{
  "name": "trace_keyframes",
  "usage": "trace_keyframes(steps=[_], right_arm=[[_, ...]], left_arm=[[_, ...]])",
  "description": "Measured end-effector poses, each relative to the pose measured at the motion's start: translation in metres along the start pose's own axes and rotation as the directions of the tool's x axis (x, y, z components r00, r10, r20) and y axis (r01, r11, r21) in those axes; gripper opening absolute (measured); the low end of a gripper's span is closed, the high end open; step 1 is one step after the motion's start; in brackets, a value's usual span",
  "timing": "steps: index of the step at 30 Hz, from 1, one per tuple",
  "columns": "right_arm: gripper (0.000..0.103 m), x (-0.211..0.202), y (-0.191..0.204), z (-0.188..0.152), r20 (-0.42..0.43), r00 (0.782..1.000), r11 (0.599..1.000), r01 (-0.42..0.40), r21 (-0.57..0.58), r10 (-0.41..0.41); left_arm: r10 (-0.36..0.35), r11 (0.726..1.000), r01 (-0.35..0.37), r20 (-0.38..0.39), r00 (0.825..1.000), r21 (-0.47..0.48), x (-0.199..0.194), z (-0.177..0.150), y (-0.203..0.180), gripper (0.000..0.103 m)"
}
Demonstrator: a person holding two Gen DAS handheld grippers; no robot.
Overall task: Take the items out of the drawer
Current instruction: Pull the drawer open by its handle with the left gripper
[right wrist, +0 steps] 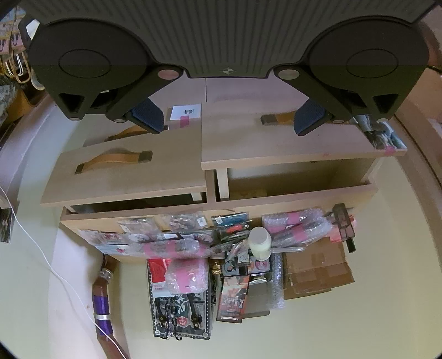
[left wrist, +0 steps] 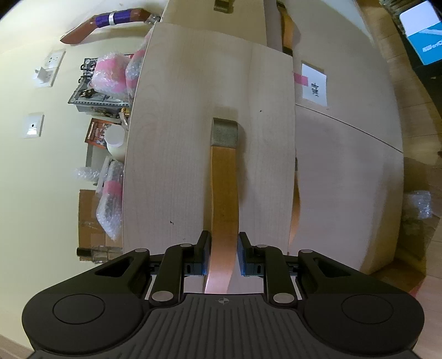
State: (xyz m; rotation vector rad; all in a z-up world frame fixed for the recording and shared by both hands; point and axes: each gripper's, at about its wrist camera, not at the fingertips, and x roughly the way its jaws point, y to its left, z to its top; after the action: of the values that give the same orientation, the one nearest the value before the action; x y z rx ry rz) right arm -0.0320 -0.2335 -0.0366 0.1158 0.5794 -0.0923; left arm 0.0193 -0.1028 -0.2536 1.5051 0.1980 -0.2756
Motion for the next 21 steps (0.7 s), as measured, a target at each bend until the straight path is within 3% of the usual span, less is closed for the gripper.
trace_keyframes(steps=[21], right_arm=[[0.103,-0.062,0.022,-0.042,0.023,1.0,0.999,0.005,0.034,-0.005]], left_arm=[[-0.04,0.998,0.04,0.0,0.999,-0.041,-0.079,-0.004,-0.017,0.019]])
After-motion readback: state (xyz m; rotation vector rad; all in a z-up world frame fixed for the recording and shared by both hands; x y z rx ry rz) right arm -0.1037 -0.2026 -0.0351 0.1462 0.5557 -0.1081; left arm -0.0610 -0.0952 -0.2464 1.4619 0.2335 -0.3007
